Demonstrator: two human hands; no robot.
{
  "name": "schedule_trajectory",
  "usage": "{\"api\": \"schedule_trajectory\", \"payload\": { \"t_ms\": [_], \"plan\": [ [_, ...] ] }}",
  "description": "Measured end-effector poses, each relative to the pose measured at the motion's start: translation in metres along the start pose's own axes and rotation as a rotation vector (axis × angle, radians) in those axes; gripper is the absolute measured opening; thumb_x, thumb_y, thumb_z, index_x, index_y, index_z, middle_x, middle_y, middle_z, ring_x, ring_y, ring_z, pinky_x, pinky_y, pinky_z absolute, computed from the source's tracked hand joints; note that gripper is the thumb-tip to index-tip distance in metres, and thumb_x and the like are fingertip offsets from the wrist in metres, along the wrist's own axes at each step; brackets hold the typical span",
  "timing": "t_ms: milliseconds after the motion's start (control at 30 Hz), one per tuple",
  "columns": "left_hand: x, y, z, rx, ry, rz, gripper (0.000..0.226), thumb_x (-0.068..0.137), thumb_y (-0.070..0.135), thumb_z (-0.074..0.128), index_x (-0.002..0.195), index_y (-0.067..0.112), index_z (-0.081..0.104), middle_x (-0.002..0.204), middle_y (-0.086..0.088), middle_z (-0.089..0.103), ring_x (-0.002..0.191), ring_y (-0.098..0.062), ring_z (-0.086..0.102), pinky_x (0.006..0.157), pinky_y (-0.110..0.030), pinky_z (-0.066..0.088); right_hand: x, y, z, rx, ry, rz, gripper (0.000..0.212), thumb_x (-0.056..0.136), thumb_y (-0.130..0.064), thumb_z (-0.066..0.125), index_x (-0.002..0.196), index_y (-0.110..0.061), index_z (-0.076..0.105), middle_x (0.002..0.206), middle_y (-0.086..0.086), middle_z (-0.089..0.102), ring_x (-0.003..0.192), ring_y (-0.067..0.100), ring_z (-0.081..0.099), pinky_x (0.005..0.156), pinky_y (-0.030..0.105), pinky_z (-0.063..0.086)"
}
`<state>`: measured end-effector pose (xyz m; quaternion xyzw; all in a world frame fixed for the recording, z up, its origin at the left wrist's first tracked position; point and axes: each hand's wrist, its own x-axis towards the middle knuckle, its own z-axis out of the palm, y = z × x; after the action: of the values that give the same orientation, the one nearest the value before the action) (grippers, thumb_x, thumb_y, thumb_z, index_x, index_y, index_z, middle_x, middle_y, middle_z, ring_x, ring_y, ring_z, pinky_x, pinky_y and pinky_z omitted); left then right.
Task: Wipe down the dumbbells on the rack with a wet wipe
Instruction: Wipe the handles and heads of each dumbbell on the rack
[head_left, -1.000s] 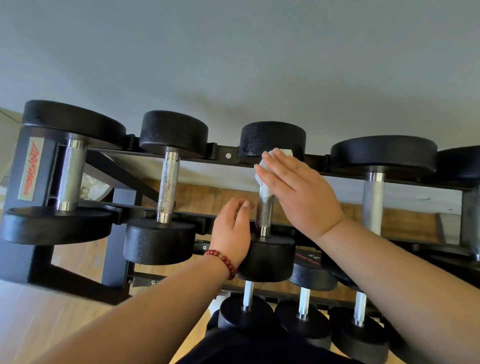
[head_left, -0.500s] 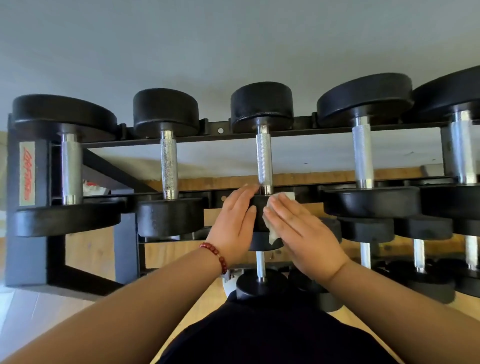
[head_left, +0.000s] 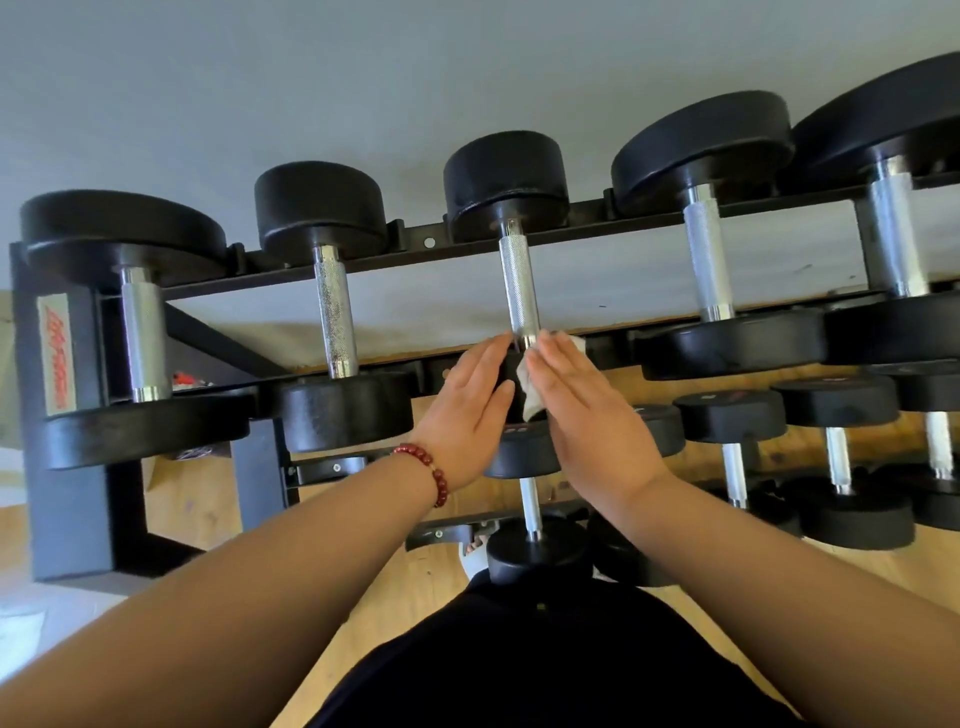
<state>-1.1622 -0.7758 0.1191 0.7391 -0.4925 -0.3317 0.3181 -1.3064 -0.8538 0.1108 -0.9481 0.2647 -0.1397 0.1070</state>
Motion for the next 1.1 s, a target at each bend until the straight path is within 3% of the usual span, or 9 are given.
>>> {"api": "schedule_trajectory", "payload": {
  "t_ms": [67, 167, 233, 333, 500, 600, 733, 833, 1100],
  "plan": [
    [-0.001, 0.000, 0.001, 0.007, 0.002, 0.006, 0.051, 0.104, 0.023, 0.034, 0.152, 0.028, 0.019, 0.150, 0.007, 0.029, 0.132, 0.000, 0.028, 0.106, -0.009, 0.021, -0.014, -0.004, 0.004, -0.023, -0.035, 0.000, 0.089, 0.061, 0.009, 0.081, 0.141, 0.003, 0.040, 0.145, 0.019, 0.047, 0.139, 0.029, 0.035, 0.116, 0.042, 0.025],
    [0.000, 0.001, 0.006, 0.011, 0.026, -0.002, 0.051, 0.103, 0.023, 0.035, 0.152, 0.027, 0.020, 0.147, 0.005, 0.031, 0.132, -0.008, 0.033, 0.112, -0.026, 0.032, -0.025, 0.003, 0.003, -0.022, -0.066, -0.052, 0.090, 0.064, 0.007, 0.079, 0.142, 0.002, 0.036, 0.146, 0.018, 0.045, 0.140, 0.028, 0.032, 0.120, 0.036, 0.009],
    [0.000, 0.005, 0.009, 0.029, 0.055, -0.010, 0.051, 0.103, 0.022, 0.037, 0.151, 0.026, 0.022, 0.146, 0.004, 0.032, 0.132, -0.010, 0.033, 0.113, -0.030, 0.032, -0.010, 0.009, 0.001, 0.061, -0.024, -0.017, 0.081, 0.068, 0.012, 0.077, 0.141, 0.004, 0.042, 0.146, 0.020, 0.044, 0.139, 0.029, 0.032, 0.117, 0.040, 0.022],
    [-0.002, 0.009, 0.012, 0.040, 0.085, -0.020, 0.050, 0.103, 0.020, 0.038, 0.150, 0.024, 0.023, 0.147, 0.004, 0.031, 0.133, -0.009, 0.031, 0.114, -0.027, 0.028, 0.002, 0.006, -0.003, 0.159, -0.008, 0.066, 0.074, 0.079, 0.014, 0.069, 0.144, 0.002, 0.037, 0.151, 0.018, 0.035, 0.139, 0.026, 0.023, 0.109, 0.047, 0.022],
    [-0.002, 0.012, 0.015, 0.023, 0.094, -0.048, 0.047, 0.103, 0.022, 0.037, 0.148, 0.028, 0.024, 0.142, 0.007, 0.033, 0.126, -0.009, 0.036, 0.108, -0.029, 0.039, -0.036, 0.008, 0.002, 0.108, -0.009, -0.006, 0.093, 0.057, 0.012, 0.084, 0.138, 0.004, 0.039, 0.142, 0.021, 0.048, 0.132, 0.029, 0.043, 0.101, 0.044, 0.043],
    [-0.003, 0.014, 0.017, 0.021, 0.104, -0.072, 0.047, 0.104, 0.023, 0.036, 0.149, 0.029, 0.023, 0.139, 0.012, 0.030, 0.127, -0.010, 0.037, 0.108, -0.031, 0.040, -0.013, 0.012, -0.001, 0.248, 0.022, 0.050, 0.070, 0.076, 0.013, 0.071, 0.140, 0.006, 0.042, 0.147, 0.022, 0.042, 0.136, 0.024, 0.028, 0.108, 0.046, 0.033],
    [-0.004, 0.015, 0.020, 0.036, 0.136, -0.070, 0.047, 0.104, 0.025, 0.035, 0.149, 0.028, 0.023, 0.137, 0.012, 0.031, 0.127, -0.010, 0.037, 0.108, -0.031, 0.039, -0.007, 0.017, -0.006, 0.368, -0.031, 0.159, 0.057, 0.101, -0.002, 0.039, 0.153, -0.012, 0.018, 0.156, -0.007, 0.004, 0.141, 0.002, -0.003, 0.112, 0.009, -0.004],
    [-0.004, 0.013, 0.022, 0.033, 0.138, -0.089, 0.048, 0.104, 0.025, 0.034, 0.150, 0.027, 0.022, 0.140, 0.011, 0.031, 0.128, -0.008, 0.035, 0.107, -0.025, 0.035, -0.038, 0.009, -0.001, 0.459, -0.034, 0.227, 0.065, 0.098, 0.004, 0.042, 0.151, -0.014, 0.010, 0.154, -0.012, 0.002, 0.144, 0.002, 0.000, 0.110, 0.003, -0.001],
    [-0.004, 0.012, 0.012, 0.080, 0.088, -0.066, 0.052, 0.104, 0.028, 0.037, 0.152, 0.028, 0.019, 0.146, 0.007, 0.031, 0.132, -0.009, 0.032, 0.107, -0.027, 0.035, -0.006, 0.016, -0.003, 0.596, 0.058, 0.389, 0.053, 0.103, -0.007, 0.039, 0.152, -0.015, 0.024, 0.159, -0.005, 0.017, 0.139, -0.004, 0.009, 0.112, 0.007, 0.007]
  ]
}}
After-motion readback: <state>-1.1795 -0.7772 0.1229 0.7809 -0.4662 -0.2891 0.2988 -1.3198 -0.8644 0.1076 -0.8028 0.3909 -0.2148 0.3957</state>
